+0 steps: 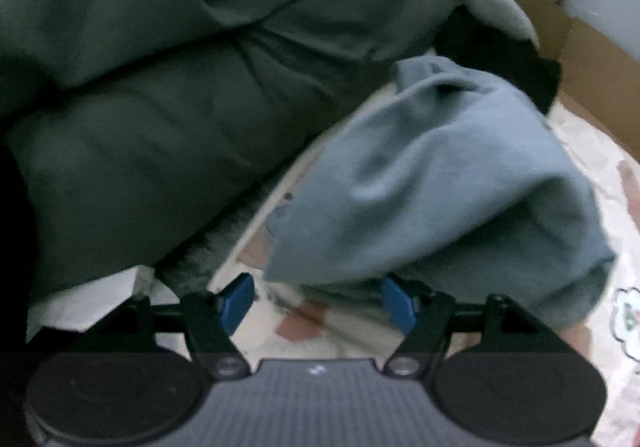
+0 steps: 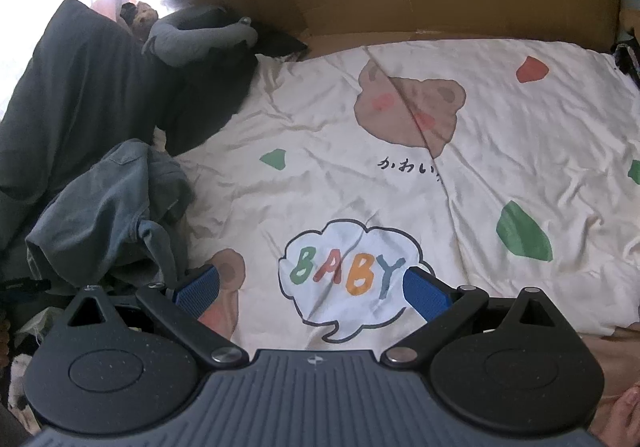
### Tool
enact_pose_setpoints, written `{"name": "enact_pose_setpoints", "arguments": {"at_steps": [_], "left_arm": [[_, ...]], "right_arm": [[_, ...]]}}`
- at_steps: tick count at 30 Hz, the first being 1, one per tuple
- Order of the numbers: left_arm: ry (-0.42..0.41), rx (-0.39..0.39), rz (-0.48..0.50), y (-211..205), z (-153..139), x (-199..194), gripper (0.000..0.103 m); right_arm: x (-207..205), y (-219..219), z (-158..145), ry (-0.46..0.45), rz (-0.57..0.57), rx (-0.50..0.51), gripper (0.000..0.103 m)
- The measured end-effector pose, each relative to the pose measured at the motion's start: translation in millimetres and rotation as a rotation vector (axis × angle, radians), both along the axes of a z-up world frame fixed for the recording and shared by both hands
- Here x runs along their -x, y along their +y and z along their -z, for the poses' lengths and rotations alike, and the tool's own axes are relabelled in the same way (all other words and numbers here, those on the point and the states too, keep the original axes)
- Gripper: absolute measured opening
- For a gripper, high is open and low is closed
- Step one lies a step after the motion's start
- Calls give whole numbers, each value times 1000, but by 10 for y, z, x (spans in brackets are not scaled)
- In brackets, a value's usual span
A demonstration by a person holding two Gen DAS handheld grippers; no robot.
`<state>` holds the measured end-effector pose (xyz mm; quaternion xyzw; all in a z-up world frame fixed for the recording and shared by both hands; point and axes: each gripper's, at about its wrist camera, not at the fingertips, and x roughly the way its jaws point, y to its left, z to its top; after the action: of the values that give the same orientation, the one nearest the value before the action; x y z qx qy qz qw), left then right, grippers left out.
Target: Fold clothes
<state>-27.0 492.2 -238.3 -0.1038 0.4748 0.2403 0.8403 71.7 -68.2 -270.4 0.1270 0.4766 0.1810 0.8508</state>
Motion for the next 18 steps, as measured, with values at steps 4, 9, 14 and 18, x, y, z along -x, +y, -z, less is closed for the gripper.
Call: {"name": "enact_pose_setpoints", "arguments": {"at_steps": [4,9,14,18], "left_arm": [[-37,-73,75,-16,71,-138,77],[-97,-78,155,-100,1,-259,41],[-125,13,204,-257,-146,-310,13],[-154,74,260,-493,-276,-371,11]], "right_arm": [[-11,-1,34,15,4,2,100],[-2,7,20,7,-4,6,100],[-13,-20,26,11,15,-27,100],[-16,-46,18,8,27,-51,100]]}}
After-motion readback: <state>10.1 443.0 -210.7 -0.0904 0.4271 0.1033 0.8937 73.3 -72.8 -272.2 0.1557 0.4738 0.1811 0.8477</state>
